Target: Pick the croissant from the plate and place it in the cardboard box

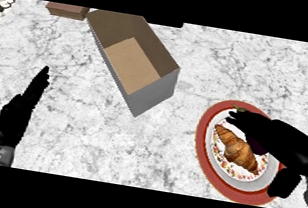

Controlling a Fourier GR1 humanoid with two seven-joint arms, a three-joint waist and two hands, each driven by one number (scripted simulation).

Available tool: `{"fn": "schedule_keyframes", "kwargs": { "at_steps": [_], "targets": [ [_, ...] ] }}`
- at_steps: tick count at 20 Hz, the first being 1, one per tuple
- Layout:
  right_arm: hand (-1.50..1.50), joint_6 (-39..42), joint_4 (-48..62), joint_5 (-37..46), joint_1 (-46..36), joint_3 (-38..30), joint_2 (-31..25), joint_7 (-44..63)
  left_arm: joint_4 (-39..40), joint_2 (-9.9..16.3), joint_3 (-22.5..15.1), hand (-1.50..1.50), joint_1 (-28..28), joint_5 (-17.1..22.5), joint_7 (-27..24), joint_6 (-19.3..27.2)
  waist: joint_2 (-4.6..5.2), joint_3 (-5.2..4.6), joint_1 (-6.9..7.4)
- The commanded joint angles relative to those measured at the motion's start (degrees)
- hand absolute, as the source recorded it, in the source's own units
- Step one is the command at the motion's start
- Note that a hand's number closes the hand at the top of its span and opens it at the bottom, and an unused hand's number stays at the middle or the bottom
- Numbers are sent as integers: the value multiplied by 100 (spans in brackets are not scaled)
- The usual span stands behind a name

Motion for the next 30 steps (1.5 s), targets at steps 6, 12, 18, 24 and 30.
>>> {"fn": "schedule_keyframes", "kwargs": {
  "at_steps": [6,12,18,24,30],
  "targets": [
    [-150,99,492,931,99,-339,663,-291,81,-339,166,0,-140,-316,103,-187,4,0,5],
    [-150,-98,915,1363,150,-554,793,-851,-112,-613,172,0,165,-491,-56,-147,3,0,12],
    [-150,-193,1208,1786,-16,-602,1379,-867,-248,-293,675,0,-146,-257,408,-731,6,1,21],
    [-150,-33,616,2083,638,-752,1467,-913,-170,-565,650,0,-73,-563,211,-744,1,0,1],
    [-150,-174,1545,2461,62,-947,1619,-1361,-368,-679,740,0,20,-636,328,-815,5,1,20]
  ]
}}
